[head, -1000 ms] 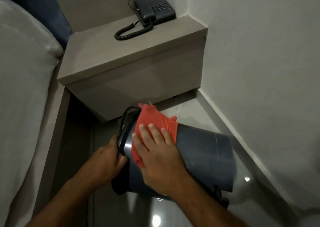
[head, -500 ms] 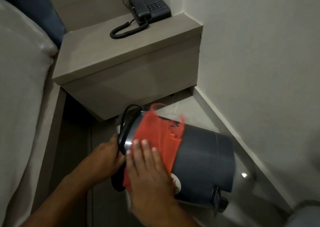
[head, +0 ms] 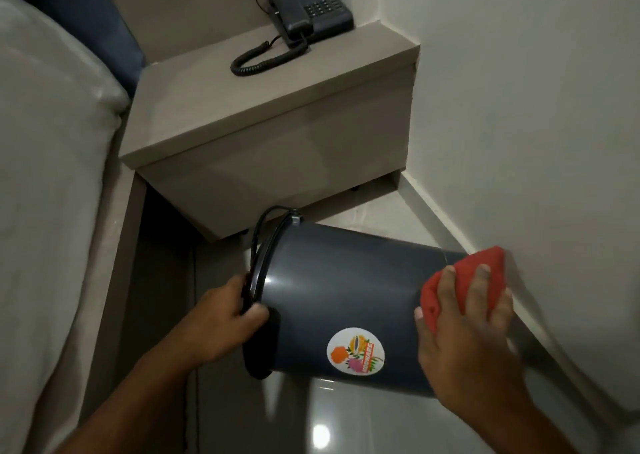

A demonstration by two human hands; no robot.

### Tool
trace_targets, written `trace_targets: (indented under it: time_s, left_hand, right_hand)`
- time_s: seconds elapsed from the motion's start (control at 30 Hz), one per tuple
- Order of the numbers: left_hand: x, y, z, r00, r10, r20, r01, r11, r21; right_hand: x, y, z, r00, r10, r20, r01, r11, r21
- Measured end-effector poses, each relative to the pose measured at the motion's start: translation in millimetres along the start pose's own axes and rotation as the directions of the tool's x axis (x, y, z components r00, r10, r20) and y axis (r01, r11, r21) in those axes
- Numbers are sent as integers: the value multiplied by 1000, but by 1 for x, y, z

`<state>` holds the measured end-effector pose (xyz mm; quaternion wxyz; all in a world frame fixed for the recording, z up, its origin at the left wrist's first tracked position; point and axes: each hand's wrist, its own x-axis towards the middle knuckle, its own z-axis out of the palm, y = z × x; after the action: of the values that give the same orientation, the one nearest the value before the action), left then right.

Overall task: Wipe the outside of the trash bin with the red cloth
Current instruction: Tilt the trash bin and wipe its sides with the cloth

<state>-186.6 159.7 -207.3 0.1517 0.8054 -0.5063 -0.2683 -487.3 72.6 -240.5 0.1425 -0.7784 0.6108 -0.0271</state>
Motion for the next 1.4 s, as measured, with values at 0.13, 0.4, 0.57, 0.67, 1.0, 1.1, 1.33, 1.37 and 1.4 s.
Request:
trace_targets:
  time_s: [0.13,0.4,0.57,0.67,1.0,1.1,1.33,1.37,1.4]
  left_hand:
    - [-8,-3,7,979,-95,181,115,988,-103]
    - [-19,62,-38,893,166,-418,-24,945,325]
    - [-7,121,-64,757,593,-275,-338,715,612]
    - [6,105,-74,900,432,60,-412,797,442]
    - [36,117,-66,879,477,-8,-419,780,464]
    - [42,134,-50,889,446,-100,-338,788,515]
    - [46,147,-49,949,230,-215,-110,883,457]
    - [40,141,-48,962,231,-147,-163,914,371]
    - [35,136,-46,967,240,-86,-206,935,290]
  right_hand:
    - [6,3,1,989,130,-68,-104,947,303]
    - [60,17,17,963,200,179,-253,449,857]
    - [76,12,56,845,189,500,-527,140,838]
    - [85,19,62,766,226,601,-625,47,779]
    - [115,46,44,803,449,393,-438,-2,899]
    - [110,45,21,897,427,116,-232,231,945]
    - [82,7,20,1000,14,21,-24,270,963]
    - [80,4,24,1000,-28,14,-6,256,967]
    - [79,4,25,998,-58,7,9,269,963]
